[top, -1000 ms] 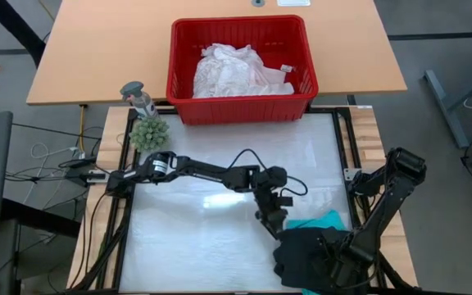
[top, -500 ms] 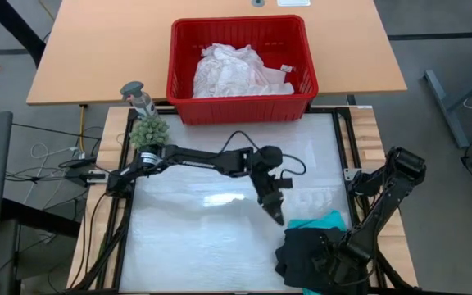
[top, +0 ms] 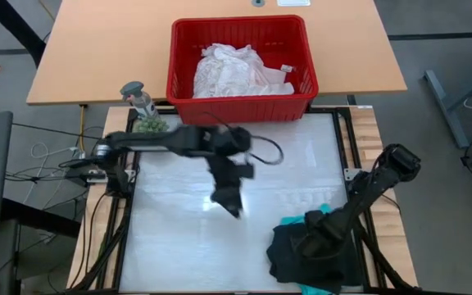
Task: Fold Laundry from Bin
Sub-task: Stack the black shorts on top of the blue shorts
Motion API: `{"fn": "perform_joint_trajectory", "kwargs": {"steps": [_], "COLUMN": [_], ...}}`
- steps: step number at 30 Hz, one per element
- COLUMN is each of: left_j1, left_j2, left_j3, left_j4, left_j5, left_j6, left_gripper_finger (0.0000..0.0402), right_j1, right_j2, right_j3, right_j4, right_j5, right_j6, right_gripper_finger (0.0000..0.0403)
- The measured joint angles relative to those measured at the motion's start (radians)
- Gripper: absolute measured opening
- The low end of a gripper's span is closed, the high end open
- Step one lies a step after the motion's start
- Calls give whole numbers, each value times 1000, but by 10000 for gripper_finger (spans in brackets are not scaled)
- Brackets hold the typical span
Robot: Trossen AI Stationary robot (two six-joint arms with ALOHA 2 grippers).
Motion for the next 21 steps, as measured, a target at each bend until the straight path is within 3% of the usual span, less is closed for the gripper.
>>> {"fn": "perform_joint_trajectory", "kwargs": {"steps": [5, 10, 12, 15, 21], "left_j1": [3, 8, 8, 9, 19], "left_j2": [-167, -324, -371, -413, -414], "left_j3": [0, -46, -124, -308, -730], "left_j4": [-237, -248, -127, 167, 729], "left_j5": [-358, -635, -648, -576, -551], "left_j6": [200, 284, 210, 66, -163], "left_gripper_finger": [230, 230, 230, 230, 229], "right_j1": [45, 85, 91, 98, 153], "right_j2": [0, -1, -1, -2, -2], "right_j3": [82, 191, 228, 271, 323], "right_j4": [-12, -75, -115, -170, -161], "right_j5": [-10, 46, 93, 171, 190], "right_j6": [-123, -208, -237, -290, -249], "right_gripper_finger": [137, 137, 137, 137, 137]}}
